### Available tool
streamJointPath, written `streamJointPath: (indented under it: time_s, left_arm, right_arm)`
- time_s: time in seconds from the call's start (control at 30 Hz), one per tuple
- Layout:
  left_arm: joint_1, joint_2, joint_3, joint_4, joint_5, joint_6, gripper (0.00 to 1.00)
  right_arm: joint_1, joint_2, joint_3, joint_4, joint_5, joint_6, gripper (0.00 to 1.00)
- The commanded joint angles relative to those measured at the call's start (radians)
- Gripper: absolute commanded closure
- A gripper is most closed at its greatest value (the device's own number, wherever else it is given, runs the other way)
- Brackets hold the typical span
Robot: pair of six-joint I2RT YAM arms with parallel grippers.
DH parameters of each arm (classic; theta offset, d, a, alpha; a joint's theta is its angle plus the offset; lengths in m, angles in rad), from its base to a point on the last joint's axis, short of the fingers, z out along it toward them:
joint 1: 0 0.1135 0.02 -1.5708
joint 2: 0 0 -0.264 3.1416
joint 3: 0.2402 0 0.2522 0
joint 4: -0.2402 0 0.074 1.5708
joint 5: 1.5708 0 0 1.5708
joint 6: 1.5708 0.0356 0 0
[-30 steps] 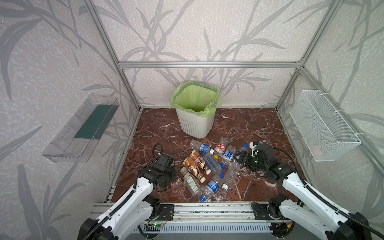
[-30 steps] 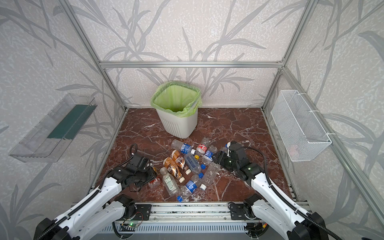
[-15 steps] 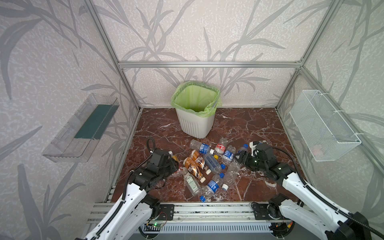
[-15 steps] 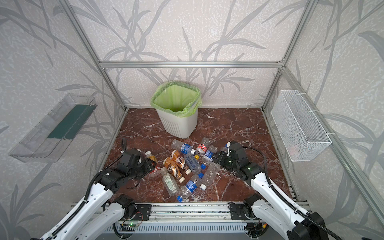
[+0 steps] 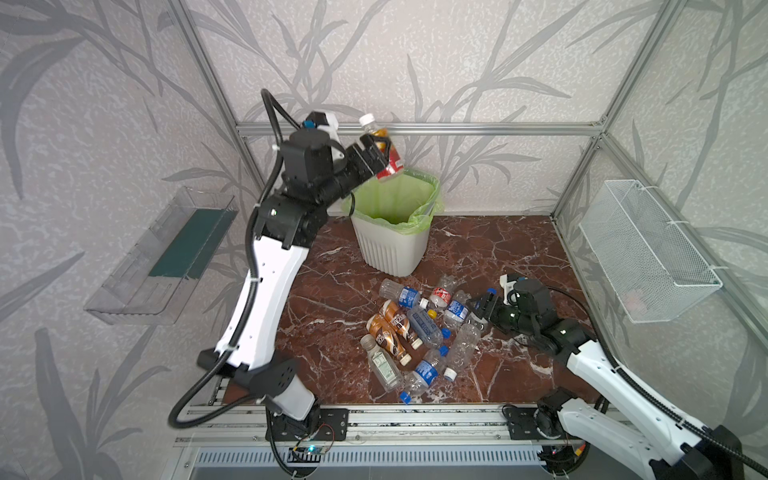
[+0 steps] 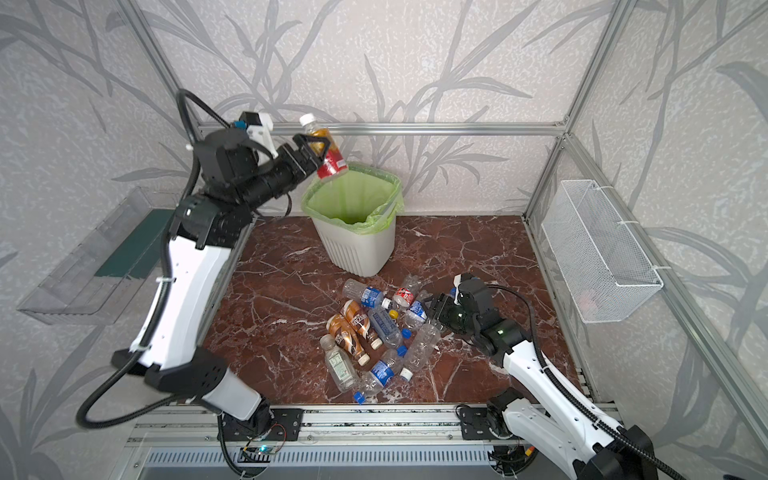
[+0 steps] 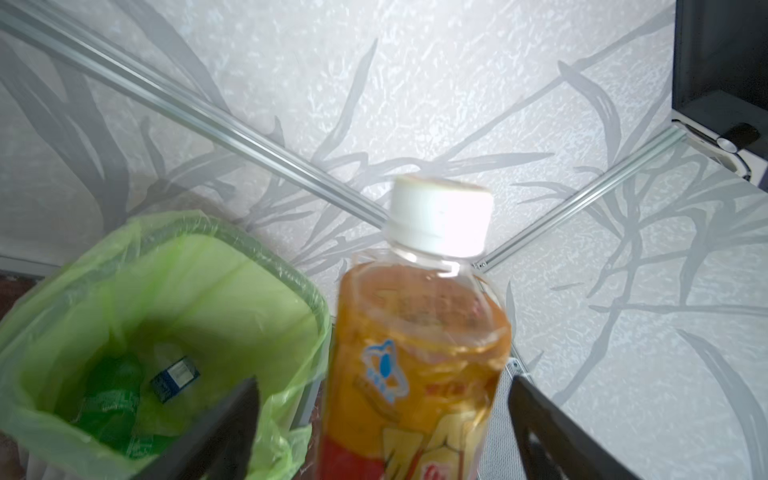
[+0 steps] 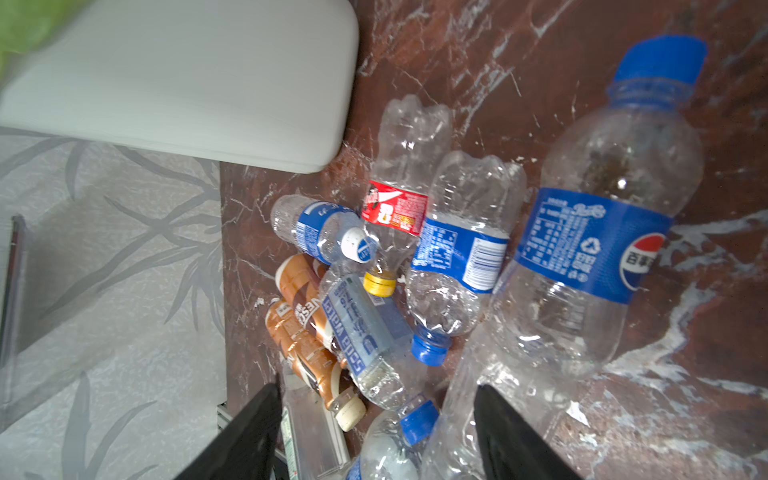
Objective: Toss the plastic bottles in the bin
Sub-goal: 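Swing the yellow-labelled bottle over the bin and open the left gripper, then return the left gripper to the pile while the right gripper lowers onto a clear bottle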
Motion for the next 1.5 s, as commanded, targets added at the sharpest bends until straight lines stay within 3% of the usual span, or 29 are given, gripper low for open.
streamJointPath:
  time_s: [0.0, 0.03, 0.1, 0.17, 0.3, 0.53, 0.87, 1.47]
  left_arm:
    - [-0.018, 0.002, 0.21, -0.43, -0.115, 0.122, 0.01]
    - [-0.021, -0.078, 0.098, -0.395, -0.14, 0.133, 0.01]
    - [-0.02, -0.352, -0.367, -0.128, -0.206, 0.145, 0.01]
    - [0.001, -0.548, -0.666, -0.017, -0.258, 0.129, 0.01]
    - [0.008, -0.734, -0.969, -0.081, -0.306, 0.064, 0.01]
    - [0.008, -0.956, -1.44, -0.035, -0.165, -0.058, 0.07]
    - [0.008, -1.07, -1.7, 0.01, -0.064, -0.132, 0.1]
    - [0.008, -1.052, -1.793, 0.046, -0.02, -0.156, 0.13]
  right_arm:
    - [0.004, -0.042, 0.016, -0.057, 0.029, -0.02, 0.23]
    - [0.004, -0.053, 0.003, -0.051, 0.034, -0.015, 0.23]
    - [0.003, -0.06, -0.029, -0.033, 0.038, -0.002, 0.22]
    - [0.001, -0.044, -0.039, -0.021, 0.022, -0.004, 0.22]
    - [0.001, -0.021, -0.051, -0.016, 0.011, -0.014, 0.22]
    - [0.001, -0.018, -0.07, -0.009, 0.013, -0.018, 0.23]
    - [0.002, -0.06, -0.097, -0.044, 0.017, -0.003, 0.24]
    - [0.028, -0.073, -0.134, -0.106, 0.045, 0.038, 0.24]
